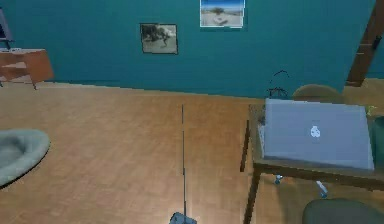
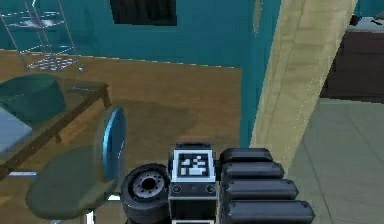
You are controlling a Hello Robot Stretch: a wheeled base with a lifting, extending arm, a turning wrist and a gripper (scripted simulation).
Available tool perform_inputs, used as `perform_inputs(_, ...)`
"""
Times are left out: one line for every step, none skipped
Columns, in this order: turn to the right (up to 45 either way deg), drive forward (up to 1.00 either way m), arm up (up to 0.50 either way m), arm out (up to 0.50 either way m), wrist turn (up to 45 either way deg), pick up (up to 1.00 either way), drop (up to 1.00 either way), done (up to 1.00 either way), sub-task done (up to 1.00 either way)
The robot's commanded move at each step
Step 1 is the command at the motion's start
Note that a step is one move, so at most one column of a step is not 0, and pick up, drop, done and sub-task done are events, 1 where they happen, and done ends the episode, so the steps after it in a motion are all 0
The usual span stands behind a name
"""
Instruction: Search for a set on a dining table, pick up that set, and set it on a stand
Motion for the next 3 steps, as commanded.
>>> perform_inputs(0.0, 1.0, 0.0, 0.0, 0.0, 0.0, 0.0, 0.0, 0.0)
perform_inputs(0.0, 0.9, 0.0, 0.0, 0.0, 0.0, 0.0, 0.0, 0.0)
perform_inputs(45.0, 0.0, 0.0, 0.0, 0.0, 0.0, 0.0, 0.0, 0.0)
